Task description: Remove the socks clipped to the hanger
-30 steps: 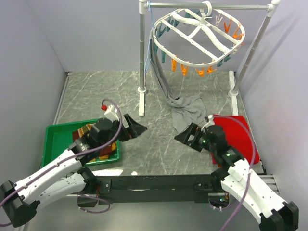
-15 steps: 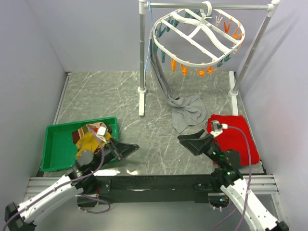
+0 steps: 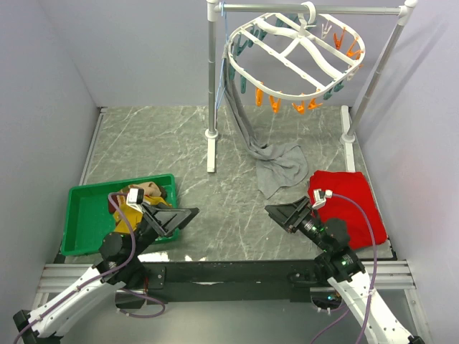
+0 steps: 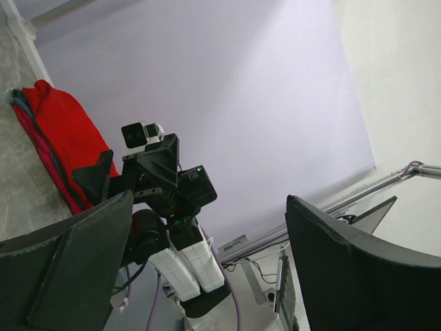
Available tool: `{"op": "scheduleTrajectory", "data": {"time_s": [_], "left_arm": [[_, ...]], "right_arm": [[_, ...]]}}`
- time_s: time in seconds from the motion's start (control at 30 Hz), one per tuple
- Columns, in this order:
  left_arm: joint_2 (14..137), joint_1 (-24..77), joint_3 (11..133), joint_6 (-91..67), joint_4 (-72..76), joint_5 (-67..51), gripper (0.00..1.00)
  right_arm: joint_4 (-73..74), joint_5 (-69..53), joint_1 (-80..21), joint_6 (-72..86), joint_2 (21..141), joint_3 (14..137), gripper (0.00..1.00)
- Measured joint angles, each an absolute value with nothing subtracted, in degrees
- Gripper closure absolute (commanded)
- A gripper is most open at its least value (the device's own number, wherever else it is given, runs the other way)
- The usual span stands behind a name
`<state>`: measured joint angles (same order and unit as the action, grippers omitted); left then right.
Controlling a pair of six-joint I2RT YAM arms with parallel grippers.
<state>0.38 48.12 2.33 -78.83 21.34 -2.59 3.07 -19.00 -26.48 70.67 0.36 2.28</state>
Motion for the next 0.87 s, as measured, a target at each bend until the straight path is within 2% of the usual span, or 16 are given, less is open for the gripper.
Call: {"op": "scheduleTrajectory", "data": {"time_s": [0.87], "left_arm": [[2.26,48.10,2.33,-81.32,20.64,-1.19,0.04]], "right_arm": [[3.81,-18.44,-26.48,69.54,0.36,2.28,0.00]]}}
